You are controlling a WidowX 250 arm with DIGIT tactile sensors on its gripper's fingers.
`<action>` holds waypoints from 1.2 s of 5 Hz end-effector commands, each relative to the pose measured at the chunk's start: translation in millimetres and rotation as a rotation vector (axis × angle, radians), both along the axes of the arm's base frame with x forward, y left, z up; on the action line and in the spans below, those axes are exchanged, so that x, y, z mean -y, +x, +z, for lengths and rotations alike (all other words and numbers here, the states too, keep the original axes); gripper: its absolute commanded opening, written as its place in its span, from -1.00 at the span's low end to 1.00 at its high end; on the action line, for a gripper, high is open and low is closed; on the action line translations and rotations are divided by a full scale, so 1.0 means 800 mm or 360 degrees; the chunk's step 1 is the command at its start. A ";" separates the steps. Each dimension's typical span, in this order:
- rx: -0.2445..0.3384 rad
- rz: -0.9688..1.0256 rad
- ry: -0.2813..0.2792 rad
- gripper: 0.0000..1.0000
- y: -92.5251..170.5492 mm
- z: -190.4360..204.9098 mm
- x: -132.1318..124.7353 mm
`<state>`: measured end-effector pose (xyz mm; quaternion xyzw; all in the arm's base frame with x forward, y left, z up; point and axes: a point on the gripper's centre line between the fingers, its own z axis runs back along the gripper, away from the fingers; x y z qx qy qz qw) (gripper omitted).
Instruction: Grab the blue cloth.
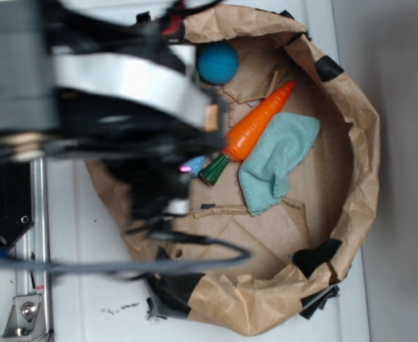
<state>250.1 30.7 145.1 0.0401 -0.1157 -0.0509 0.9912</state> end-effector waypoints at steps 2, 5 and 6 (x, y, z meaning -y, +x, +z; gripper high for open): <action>-0.0073 -0.0346 -0.0227 1.00 0.093 -0.105 0.043; -0.0383 -0.0066 0.0155 -1.00 0.107 -0.117 0.014; -0.0362 -0.0020 0.0160 -1.00 0.100 -0.110 -0.013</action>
